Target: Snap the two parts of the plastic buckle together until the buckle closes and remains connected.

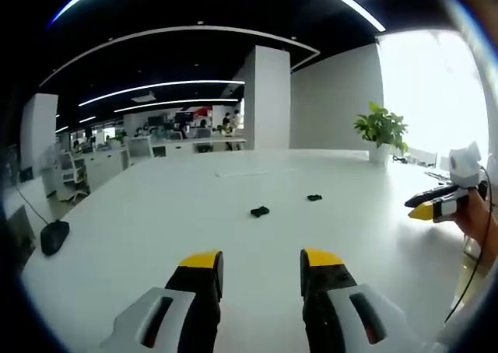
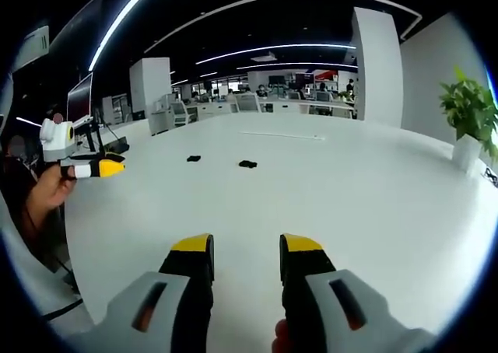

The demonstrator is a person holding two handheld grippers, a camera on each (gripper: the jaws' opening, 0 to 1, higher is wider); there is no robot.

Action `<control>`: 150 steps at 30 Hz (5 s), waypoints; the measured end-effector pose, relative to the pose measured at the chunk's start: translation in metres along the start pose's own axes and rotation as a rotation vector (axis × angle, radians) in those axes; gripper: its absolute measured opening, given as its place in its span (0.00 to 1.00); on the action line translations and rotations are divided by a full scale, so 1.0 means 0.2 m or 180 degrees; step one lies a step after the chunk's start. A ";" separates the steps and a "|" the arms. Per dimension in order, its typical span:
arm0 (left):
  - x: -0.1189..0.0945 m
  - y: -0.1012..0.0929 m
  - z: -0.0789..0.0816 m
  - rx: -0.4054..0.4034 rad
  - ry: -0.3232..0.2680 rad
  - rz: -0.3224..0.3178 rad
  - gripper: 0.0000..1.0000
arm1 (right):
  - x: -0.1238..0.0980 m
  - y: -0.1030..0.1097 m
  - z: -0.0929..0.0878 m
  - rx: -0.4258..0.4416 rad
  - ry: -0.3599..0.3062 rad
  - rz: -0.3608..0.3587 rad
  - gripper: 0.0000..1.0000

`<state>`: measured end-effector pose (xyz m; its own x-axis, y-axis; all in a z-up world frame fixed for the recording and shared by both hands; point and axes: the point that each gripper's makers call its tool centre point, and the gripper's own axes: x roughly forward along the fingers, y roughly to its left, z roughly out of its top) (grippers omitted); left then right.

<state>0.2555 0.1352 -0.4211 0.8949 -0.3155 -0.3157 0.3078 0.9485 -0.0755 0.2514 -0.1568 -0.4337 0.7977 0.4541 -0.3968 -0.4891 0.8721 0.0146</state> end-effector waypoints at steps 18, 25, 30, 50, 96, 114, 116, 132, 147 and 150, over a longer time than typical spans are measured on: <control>0.01 -0.01 0.00 -0.0016 -0.0005 -0.0017 0.40 | 0.01 0.00 0.01 0.0019 -0.0009 0.0017 0.34; 0.01 0.00 0.01 -0.0034 -0.0017 -0.0017 0.40 | 0.01 -0.01 0.00 0.0037 0.0003 0.0025 0.34; 0.01 0.00 0.01 -0.0059 -0.0021 -0.0030 0.40 | 0.01 -0.01 0.01 0.0028 -0.0011 0.0016 0.34; 0.04 0.00 0.03 -0.0076 -0.0050 -0.0028 0.40 | 0.04 -0.06 0.03 -0.0018 -0.0009 0.0041 0.34; 0.17 0.02 0.09 0.0022 -0.0015 -0.0210 0.40 | 0.16 -0.12 0.12 -0.0100 0.0007 0.0194 0.34; 0.21 0.02 0.09 0.0037 0.0012 -0.0228 0.40 | 0.20 -0.14 0.14 -0.0163 0.0019 0.0236 0.32; 0.22 0.02 0.09 0.0055 0.0022 -0.0234 0.40 | 0.21 -0.14 0.15 -0.0155 0.0015 0.0245 0.32; 0.25 0.02 0.10 0.0119 0.0037 -0.0251 0.40 | 0.22 -0.15 0.13 -0.0107 0.0031 0.0280 0.33; 0.30 0.03 0.10 0.0177 0.0073 -0.0265 0.40 | 0.25 -0.16 0.17 -0.0199 0.0024 0.0319 0.32; 0.31 0.03 0.11 0.0195 0.0073 -0.0269 0.40 | 0.25 -0.16 0.17 -0.0206 0.0026 0.0325 0.32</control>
<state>0.3190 0.1206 -0.4201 0.8574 -0.3929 -0.3323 0.4016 0.9147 -0.0451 0.3202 -0.1556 -0.4225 0.7399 0.5381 -0.4038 -0.5895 0.8077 -0.0038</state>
